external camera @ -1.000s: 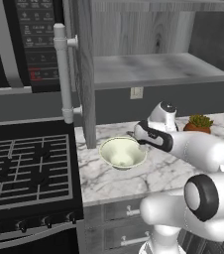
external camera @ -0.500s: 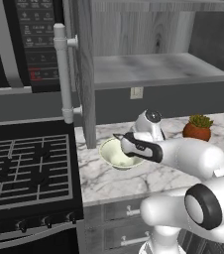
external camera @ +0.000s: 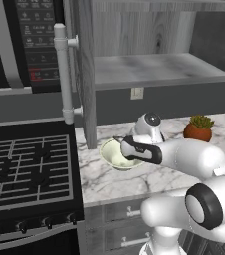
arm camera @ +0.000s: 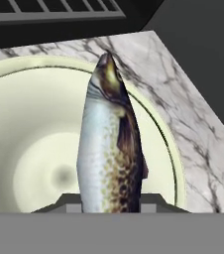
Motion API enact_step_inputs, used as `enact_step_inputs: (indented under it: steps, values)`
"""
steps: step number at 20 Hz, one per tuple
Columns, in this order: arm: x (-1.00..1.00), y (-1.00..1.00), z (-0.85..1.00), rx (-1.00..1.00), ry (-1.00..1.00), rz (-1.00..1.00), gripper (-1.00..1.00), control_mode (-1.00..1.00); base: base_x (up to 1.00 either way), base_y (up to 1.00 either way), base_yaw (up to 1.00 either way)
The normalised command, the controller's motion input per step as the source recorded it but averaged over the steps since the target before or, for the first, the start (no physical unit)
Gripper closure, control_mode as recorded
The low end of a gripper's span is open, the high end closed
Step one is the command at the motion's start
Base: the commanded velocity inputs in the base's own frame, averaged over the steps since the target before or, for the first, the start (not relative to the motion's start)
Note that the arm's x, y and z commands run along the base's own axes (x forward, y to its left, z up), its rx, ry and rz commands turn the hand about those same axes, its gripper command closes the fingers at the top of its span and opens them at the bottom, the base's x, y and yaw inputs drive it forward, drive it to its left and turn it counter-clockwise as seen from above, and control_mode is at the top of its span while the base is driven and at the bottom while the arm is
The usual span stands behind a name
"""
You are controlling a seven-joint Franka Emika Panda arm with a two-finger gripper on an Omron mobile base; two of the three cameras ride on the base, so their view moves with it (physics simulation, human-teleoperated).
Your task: Retrieve the bowl from the cabinet, then place the raw meat into the bowl to avoid contamination.
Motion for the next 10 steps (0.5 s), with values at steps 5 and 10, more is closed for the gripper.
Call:
enact_step_inputs:
  steps: [5, 10]
  values:
    - [0.00, 0.08, 0.00, 0.00, 0.00, 0.00, -1.00, -1.00, 0.00, 0.00, 0.00]
    - [0.03, 0.10, 0.00, 0.00, 0.01, 0.00, -1.00, -1.00, 0.00, 0.00, 0.00]
